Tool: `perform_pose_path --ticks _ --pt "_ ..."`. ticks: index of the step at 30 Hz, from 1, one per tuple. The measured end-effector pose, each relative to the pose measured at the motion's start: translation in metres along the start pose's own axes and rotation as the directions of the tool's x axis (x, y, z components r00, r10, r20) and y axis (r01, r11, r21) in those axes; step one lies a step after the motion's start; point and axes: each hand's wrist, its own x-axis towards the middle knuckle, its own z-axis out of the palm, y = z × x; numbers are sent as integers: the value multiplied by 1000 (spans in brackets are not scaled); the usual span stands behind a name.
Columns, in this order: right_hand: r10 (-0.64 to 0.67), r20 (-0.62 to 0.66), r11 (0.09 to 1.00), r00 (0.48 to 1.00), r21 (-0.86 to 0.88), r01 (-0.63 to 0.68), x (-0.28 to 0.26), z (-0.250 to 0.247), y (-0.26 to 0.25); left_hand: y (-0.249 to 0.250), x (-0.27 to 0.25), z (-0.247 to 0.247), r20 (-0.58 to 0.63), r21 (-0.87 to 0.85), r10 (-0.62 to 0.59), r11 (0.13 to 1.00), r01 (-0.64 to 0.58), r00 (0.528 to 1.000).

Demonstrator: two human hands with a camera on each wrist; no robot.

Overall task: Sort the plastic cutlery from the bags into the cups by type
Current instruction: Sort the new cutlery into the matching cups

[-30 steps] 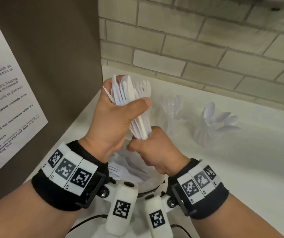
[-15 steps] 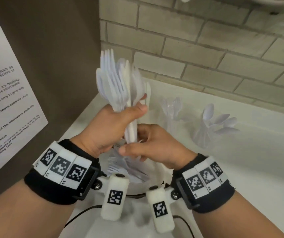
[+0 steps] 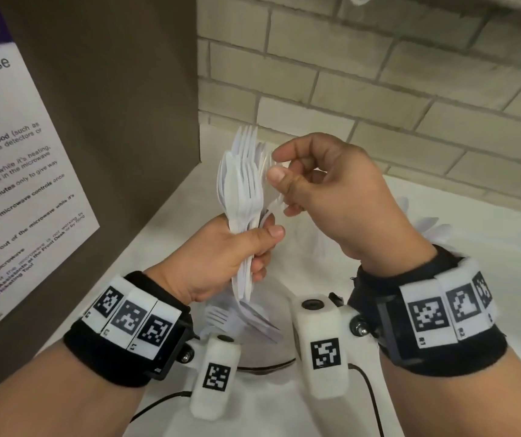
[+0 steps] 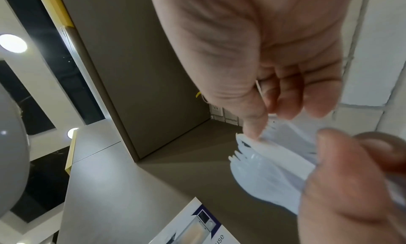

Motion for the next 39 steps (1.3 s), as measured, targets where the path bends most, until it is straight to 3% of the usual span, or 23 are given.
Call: perform_pose_path --ticks 3,9,13,19,24,29,34,37,39 --pt "-32 55 996 998 -79 37 0 1 0 -1 0 -2 39 -49 -34 998 36 999" --pt "3 15 1000 1000 -7 -3 -2 -2 0 -1 -2 -3 97 -78 -50 995 57 994" --pt "-6 113 1000 994 -10 7 -3 -5 2 -5 -4 -2 136 -87 -65 993 77 989" --pt "54 68 966 996 251 -70 -5 -8 7 -4 -5 -5 200 -107 -25 993 47 979" --pt "42 17 950 999 308 -45 -6 -2 8 -4 -2 -11 271 -146 19 989 21 963" --pt "46 31 978 998 202 -51 -6 3 10 -5 -1 -11 220 -107 27 994 -4 975" --pt "148 -128 925 981 369 -92 3 -4 12 -6 -2 -11 98 -41 24 999 -20 995" --pt "147 -300 859 943 511 29 8 -16 4 -9 -2 -13 23 -12 18 1000 -18 1000" --pt "121 -369 783 922 606 140 9 -23 -5 -10 -2 -11 -63 107 25 994 -18 998"
